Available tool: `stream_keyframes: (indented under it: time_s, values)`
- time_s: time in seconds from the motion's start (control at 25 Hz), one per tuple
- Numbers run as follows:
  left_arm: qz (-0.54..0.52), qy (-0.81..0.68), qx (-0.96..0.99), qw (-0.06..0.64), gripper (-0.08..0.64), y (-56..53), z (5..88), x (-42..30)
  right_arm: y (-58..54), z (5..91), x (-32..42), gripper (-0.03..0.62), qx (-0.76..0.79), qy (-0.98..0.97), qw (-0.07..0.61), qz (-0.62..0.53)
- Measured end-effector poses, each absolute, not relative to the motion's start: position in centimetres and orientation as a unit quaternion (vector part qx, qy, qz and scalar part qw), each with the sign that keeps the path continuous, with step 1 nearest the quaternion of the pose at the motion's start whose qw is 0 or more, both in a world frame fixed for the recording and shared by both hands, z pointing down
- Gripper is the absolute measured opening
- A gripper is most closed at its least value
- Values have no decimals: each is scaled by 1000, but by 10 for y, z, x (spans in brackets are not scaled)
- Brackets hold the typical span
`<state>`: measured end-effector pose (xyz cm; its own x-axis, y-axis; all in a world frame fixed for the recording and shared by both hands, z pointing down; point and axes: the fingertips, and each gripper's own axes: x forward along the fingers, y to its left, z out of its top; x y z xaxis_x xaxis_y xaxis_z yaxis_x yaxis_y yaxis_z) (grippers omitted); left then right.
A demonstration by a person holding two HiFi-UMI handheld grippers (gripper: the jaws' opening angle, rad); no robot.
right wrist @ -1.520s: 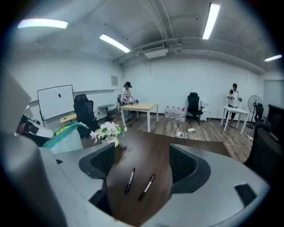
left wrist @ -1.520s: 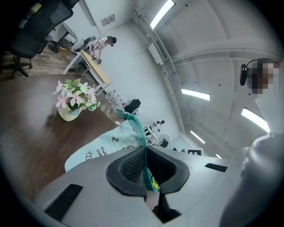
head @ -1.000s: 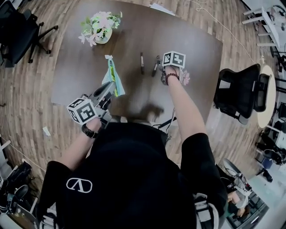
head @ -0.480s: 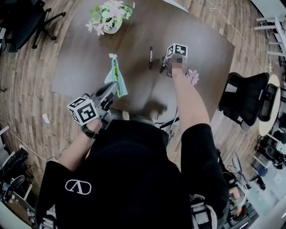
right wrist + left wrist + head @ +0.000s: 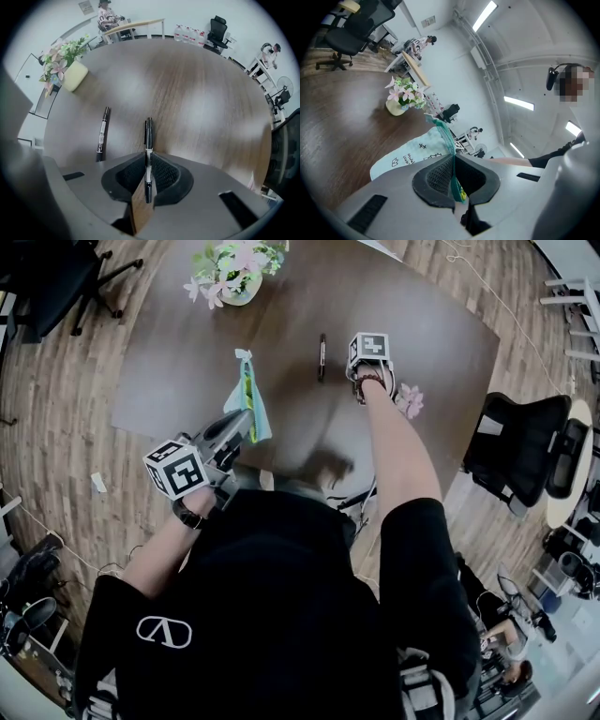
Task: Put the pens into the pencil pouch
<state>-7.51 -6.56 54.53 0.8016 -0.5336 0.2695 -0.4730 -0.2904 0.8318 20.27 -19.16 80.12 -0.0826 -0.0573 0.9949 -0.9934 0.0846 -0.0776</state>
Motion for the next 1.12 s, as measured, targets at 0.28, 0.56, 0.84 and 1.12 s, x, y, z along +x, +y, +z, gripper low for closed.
stream_keyframes:
  time_s: [0.28, 0.56, 0.84, 1.12]
  values:
    - [-31, -307, 805, 506, 12, -64, 542, -71, -192, 791, 203, 43, 475, -582, 471, 462]
    - [-33, -301, 810, 502, 12, -68, 533, -65, -205, 748, 212, 41, 501, -639, 409, 417]
    - [-35, -281, 822, 495, 12, -76, 519, -49, -214, 654, 213, 41, 548, -708, 307, 322]
    - [-40, -261, 836, 481, 12, -84, 498, -32, -204, 522, 204, 41, 583, -763, 179, 212]
